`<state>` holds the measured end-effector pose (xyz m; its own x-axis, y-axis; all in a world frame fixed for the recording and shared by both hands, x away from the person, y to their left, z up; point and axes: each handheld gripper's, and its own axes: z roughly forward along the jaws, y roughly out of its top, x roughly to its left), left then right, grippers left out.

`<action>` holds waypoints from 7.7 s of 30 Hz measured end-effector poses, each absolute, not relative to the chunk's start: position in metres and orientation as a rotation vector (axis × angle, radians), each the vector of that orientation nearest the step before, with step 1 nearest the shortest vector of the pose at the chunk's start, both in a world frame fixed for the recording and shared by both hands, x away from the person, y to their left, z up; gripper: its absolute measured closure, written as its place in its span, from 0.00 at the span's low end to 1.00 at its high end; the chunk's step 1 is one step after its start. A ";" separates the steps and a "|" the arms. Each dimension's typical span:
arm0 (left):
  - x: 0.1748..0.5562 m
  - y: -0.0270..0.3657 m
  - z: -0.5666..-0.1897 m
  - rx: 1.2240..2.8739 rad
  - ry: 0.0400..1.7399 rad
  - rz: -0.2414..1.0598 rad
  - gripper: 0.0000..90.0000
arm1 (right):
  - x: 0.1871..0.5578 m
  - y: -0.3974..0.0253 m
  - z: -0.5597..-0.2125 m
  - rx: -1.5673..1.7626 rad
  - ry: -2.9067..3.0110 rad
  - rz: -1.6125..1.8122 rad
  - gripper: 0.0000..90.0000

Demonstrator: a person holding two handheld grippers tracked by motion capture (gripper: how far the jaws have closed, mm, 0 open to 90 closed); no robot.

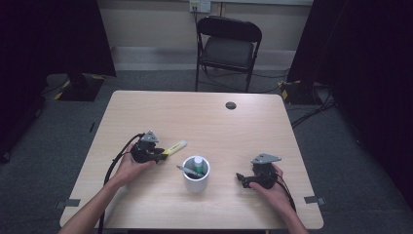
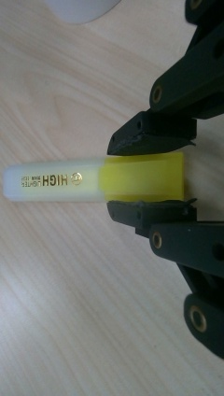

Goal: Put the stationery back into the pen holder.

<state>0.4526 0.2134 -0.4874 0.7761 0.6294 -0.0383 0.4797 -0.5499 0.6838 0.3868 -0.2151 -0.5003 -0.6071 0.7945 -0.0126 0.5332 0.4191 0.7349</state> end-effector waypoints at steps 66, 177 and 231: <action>0.417 0.239 -0.467 2.103 0.736 0.246 0.75 | 0.387 -0.215 -0.500 1.133 2.322 1.006 0.15; 0.353 0.178 -0.396 1.951 0.455 0.155 0.78 | 0.390 -0.214 -0.500 1.135 2.326 1.008 0.15; 0.391 0.267 -0.470 2.105 0.986 0.330 0.17 | 0.390 -0.214 -0.500 1.135 2.326 1.008 0.15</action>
